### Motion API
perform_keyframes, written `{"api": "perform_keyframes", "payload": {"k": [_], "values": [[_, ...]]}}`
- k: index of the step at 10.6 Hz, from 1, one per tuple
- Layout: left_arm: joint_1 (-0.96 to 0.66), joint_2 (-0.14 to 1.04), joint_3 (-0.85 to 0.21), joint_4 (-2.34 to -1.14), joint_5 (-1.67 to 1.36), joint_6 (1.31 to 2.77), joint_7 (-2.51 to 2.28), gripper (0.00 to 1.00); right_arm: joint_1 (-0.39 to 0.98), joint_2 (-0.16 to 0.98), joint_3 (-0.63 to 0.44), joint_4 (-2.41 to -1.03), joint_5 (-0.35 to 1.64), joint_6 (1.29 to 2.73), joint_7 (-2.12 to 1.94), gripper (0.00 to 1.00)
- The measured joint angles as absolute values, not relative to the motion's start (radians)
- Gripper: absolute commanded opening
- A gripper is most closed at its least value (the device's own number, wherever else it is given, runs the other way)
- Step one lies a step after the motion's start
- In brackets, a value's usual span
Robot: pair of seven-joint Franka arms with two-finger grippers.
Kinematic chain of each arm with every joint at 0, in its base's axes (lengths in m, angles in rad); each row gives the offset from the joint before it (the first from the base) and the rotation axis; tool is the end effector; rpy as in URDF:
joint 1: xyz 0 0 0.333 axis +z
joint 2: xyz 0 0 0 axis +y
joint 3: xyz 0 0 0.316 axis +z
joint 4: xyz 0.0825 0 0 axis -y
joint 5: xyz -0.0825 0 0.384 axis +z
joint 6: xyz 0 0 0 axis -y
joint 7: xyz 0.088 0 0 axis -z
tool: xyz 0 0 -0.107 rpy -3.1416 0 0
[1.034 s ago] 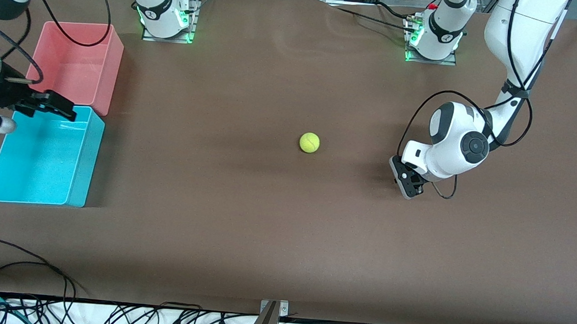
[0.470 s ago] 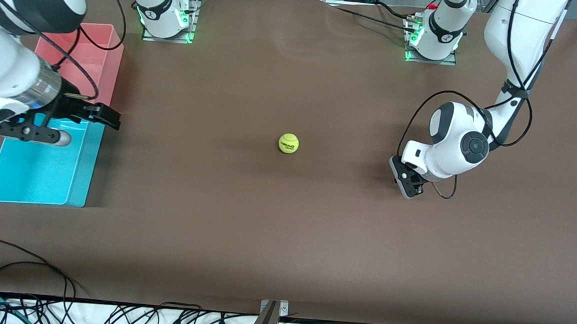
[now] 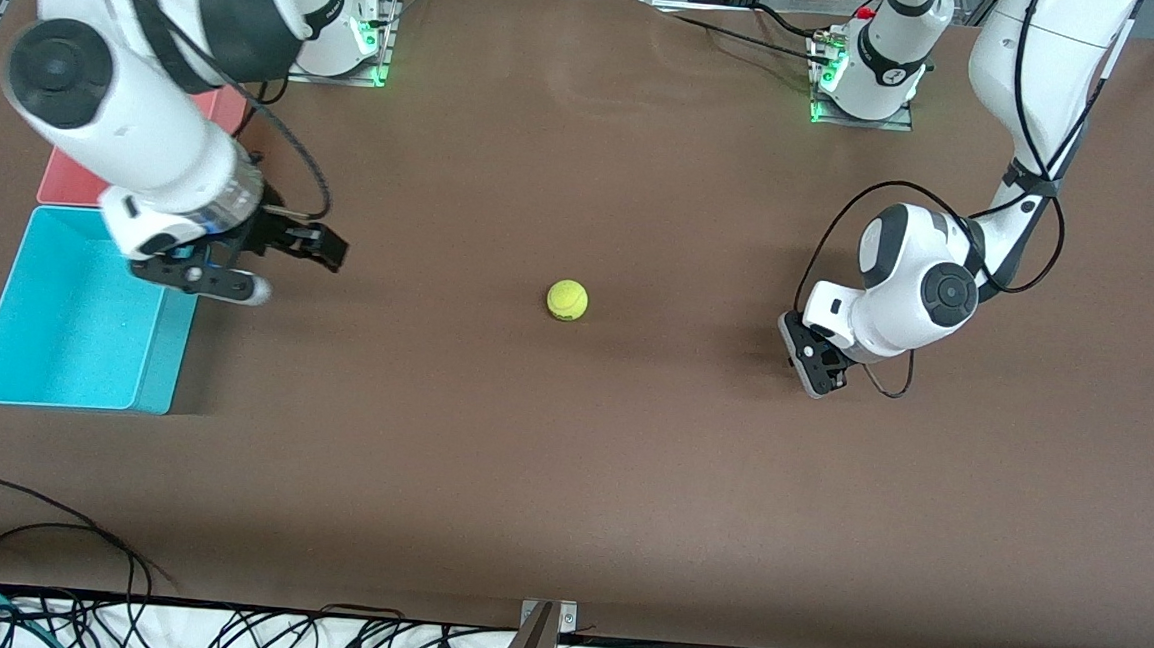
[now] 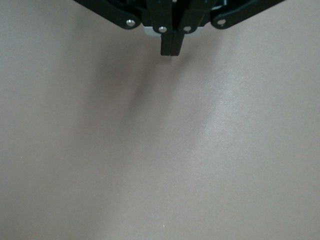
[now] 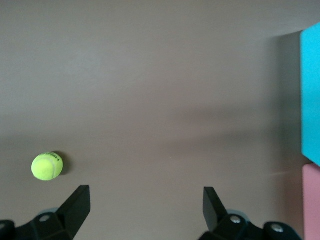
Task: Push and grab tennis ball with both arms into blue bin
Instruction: 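Reach the right gripper toward the ball while the left gripper holds still, then grasp the tennis ball with the right gripper while the left gripper withdraws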
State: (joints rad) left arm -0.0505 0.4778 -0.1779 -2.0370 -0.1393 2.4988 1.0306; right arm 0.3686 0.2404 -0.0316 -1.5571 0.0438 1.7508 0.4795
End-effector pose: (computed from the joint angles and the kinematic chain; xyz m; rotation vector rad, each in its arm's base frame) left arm 0.5828 -0.1330 0.2088 2.5224 -1.5949 0.0788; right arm 0.5936 0.2141 0.5035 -3.1175 0.2352 0.0888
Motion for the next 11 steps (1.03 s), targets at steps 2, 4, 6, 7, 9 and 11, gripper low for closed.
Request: {"api": "perform_keyframes", "payload": {"k": [2,4,6,7,9,11], "values": [[-0.051,0.478,-0.178,-2.037,-0.139,2.499,1.031,0.0,0.439,0.285,-0.031,-1.564,0.044,1.809,0.539,1.0],[-0.051,0.478,-0.178,-2.037,-0.139,2.499,1.031,0.0,0.527,0.355,-0.03,-1.57,0.034,1.94,0.575,1.0],[-0.05,0.478,-0.176,-2.037,-0.139,2.499,1.031,0.22,0.607,0.432,-0.03,-1.57,-0.01,2.05,0.589,1.0],[-0.049,0.479,-0.172,-2.037,-0.139,2.499,1.031,0.49,0.631,0.466,-0.03,-1.57,-0.013,2.086,0.589,1.0],[-0.043,0.479,-0.151,-2.037,-0.139,2.499,1.031,1.0,0.667,0.512,-0.03,-1.566,-0.014,2.125,0.589,1.0],[-0.033,0.478,-0.119,-2.037,-0.139,2.499,1.036,1.0,0.69,0.546,-0.031,-1.558,-0.014,2.161,0.588,1.0]]}}
